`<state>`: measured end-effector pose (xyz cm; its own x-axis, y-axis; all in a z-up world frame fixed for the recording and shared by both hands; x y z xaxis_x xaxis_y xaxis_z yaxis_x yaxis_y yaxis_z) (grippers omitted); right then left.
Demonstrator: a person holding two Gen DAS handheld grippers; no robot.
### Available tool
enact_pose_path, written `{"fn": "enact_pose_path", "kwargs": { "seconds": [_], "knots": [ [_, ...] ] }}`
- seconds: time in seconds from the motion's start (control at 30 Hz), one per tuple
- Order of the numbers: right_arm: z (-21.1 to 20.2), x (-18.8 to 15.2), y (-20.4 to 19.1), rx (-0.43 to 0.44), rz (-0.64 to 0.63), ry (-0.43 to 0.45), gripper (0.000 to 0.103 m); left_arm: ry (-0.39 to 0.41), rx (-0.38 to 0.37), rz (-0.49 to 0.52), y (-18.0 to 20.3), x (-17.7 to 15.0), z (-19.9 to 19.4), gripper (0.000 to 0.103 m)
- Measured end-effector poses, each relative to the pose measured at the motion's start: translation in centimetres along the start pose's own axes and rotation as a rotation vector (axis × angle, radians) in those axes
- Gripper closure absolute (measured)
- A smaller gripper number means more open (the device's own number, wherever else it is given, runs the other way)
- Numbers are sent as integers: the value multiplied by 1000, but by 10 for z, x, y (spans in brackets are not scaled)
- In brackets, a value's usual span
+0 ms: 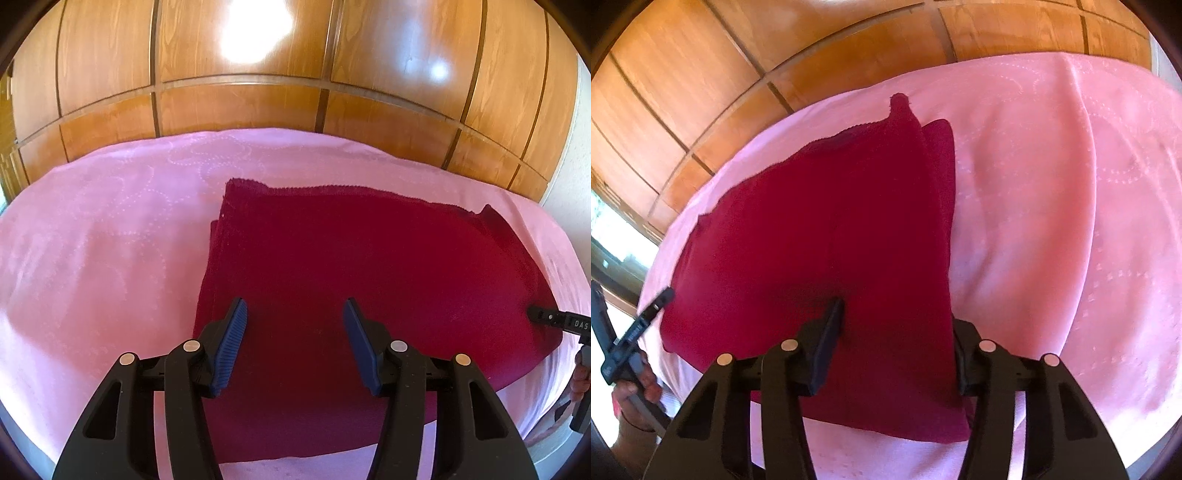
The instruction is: Fold small clothes
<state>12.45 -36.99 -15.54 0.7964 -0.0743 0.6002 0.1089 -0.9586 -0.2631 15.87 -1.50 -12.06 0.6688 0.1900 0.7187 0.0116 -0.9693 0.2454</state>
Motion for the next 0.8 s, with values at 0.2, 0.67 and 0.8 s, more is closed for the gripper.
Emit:
{"fn": "enact_pose_path", "kwargs": {
  "seconds": [0.2,0.67,0.8],
  "knots": [
    [-7,4,-8,-2,-21,-13,57,-18,-1,11,1,-1,3,49],
    [-46,43,-44,19,-100,59,77,-128,-248,-23,15,0,6,68],
    [-55,69,-95,130,-143,134,79,-166,-327,-86,12,3,7,68]
  ]
}}
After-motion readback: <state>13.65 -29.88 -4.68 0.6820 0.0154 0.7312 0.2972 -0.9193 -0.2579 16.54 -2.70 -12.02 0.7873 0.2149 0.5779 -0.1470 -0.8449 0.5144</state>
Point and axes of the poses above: each gripper's, at about its wrist camera, not at the fingertips, and z roughly the way its jaws point, y to its right, x to its top, the point moved 9 cm from there along z, roughly the way its jaws point, and after that the axes turned 11 degrees about -z, right-handed, at the moved point
